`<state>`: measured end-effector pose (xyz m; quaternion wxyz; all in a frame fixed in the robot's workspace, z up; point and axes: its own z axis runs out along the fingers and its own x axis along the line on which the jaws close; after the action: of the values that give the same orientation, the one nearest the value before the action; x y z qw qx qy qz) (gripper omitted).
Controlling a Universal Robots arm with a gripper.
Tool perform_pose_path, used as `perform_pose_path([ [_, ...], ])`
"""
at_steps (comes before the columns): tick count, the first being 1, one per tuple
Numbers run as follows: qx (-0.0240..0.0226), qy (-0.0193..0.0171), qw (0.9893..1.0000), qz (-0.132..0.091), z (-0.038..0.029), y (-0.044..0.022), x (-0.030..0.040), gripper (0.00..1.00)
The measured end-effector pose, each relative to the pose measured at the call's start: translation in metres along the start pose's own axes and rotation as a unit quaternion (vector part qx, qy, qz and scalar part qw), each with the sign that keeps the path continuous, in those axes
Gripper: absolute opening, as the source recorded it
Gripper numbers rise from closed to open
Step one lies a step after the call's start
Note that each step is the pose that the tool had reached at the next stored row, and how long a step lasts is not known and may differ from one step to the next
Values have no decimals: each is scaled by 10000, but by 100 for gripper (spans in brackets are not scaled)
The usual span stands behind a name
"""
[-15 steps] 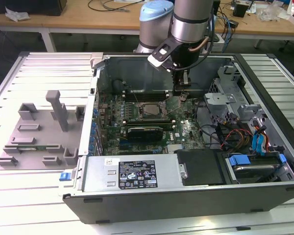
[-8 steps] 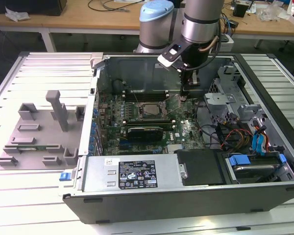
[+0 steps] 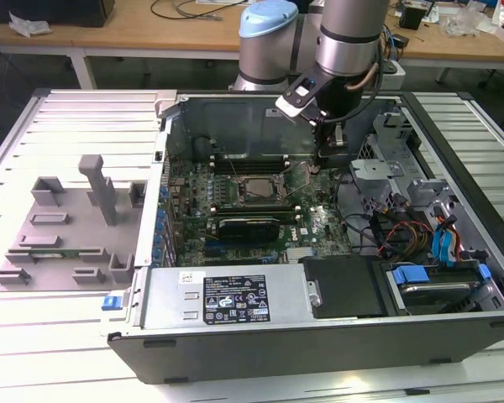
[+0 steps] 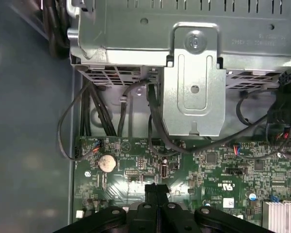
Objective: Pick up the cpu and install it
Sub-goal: 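Close the cpu cover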
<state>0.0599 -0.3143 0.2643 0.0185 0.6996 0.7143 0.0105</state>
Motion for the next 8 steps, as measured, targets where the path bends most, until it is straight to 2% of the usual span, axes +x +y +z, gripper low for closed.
perform_pose_path([
  [1, -1, 1, 10000, 0, 43, -2, 1, 11],
  [3, -1, 1, 10000, 0, 82, -4, 1, 11],
  [8, -1, 1, 10000, 0, 230, -10, 3, 11],
])
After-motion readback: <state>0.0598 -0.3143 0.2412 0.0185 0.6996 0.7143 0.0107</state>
